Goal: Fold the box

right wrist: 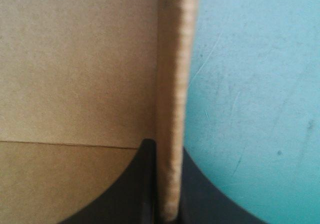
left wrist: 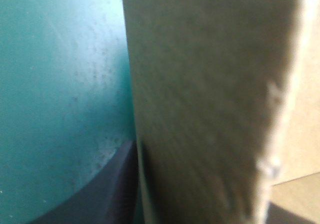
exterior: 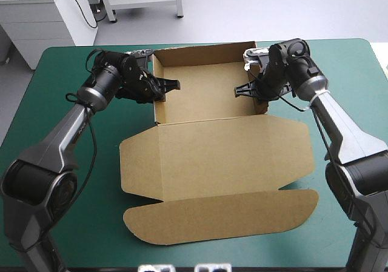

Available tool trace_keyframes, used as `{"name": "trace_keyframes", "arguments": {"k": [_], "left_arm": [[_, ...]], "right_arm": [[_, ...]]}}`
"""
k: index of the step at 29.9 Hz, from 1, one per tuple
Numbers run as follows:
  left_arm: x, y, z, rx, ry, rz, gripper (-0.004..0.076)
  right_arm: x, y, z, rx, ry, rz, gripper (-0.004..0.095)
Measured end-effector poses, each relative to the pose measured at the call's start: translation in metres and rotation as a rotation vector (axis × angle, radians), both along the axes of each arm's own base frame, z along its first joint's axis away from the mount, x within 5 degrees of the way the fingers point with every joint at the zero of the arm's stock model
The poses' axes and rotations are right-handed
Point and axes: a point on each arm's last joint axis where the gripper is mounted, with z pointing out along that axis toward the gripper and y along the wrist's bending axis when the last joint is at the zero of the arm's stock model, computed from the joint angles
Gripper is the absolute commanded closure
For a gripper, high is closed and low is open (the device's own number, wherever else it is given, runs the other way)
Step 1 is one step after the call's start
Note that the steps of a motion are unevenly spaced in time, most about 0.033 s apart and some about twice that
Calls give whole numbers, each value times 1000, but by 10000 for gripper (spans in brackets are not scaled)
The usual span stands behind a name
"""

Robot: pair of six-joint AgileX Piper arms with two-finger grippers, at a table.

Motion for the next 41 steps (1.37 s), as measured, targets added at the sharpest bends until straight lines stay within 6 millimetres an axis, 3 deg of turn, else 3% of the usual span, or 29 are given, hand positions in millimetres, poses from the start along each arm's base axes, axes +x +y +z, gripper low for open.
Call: {"name": "trace_keyframes", "arguments": {"k": [5, 11, 14, 25, 30, 37, 41], "left_arm": [[19, -6, -21, 52, 79, -25, 732], [28, -8, -48, 78, 151, -32, 732], [29, -8, -54, 90, 174, -34, 732], [29, -8, -55, 95, 178, -47, 731], [29, -9, -55, 96, 164, -77, 664], [31, -9, -47, 111, 127, -126, 316], [31, -11, -41, 132, 112, -152, 240]], "right_arm": [[7, 0, -15, 26, 50, -13, 924], [10, 1, -45, 22, 136, -19, 924], [10, 2, -57, 23, 173, -21, 924], [10, 2, -58, 28, 173, -20, 907], [10, 2, -58, 25, 172, -13, 703], [12, 3, -64, 19, 183, 5, 285], [14, 3, -65, 23, 165, 3, 219]]}}
